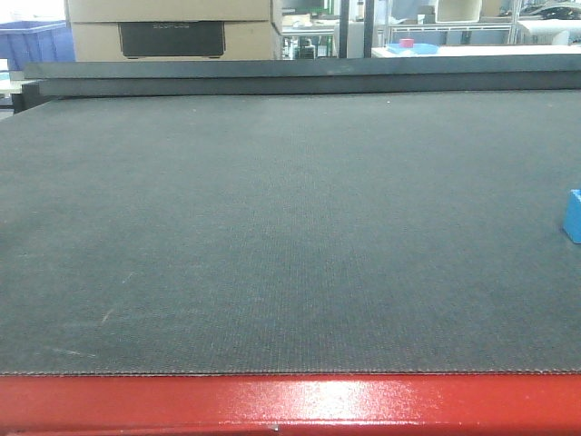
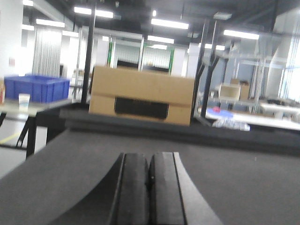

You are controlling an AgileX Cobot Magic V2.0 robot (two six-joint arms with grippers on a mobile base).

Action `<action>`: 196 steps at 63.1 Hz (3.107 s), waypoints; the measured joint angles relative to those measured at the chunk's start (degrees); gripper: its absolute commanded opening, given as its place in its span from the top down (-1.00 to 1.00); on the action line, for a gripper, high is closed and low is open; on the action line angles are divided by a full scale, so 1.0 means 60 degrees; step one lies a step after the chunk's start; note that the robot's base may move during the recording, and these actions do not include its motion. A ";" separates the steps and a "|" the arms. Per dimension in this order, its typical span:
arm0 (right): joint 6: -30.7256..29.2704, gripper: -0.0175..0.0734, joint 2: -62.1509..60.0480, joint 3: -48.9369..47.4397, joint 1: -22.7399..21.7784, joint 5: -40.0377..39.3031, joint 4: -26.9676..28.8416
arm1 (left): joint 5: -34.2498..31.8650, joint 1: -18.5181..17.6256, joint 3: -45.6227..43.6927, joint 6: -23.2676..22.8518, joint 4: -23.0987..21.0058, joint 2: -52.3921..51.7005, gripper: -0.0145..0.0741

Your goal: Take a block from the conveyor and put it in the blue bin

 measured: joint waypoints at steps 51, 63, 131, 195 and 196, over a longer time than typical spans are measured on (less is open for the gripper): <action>-0.0430 0.97 0.1731 -0.6051 0.0000 0.3869 0.0000 | 0.3880 0.0000 -0.7439 0.0018 0.1052 0.3954 0.92; -0.0430 0.97 0.3415 -0.7953 0.0000 0.5801 0.0000 | 0.6174 0.0000 -0.9389 0.0018 0.1072 0.5493 0.92; -0.0451 0.97 1.2182 -0.9832 0.0000 1.1543 0.0765 | 1.0142 0.0000 -1.0644 0.0018 0.0213 1.1900 0.92; 0.1404 -0.31 1.6107 -1.1419 0.0017 1.2509 0.0332 | 1.0267 0.0000 -1.0644 0.0018 0.0198 1.3055 0.92; 0.1404 -0.33 1.6148 -1.1419 0.0017 1.2509 0.0349 | 1.0267 0.0000 -1.0644 0.0018 0.0198 1.3055 0.92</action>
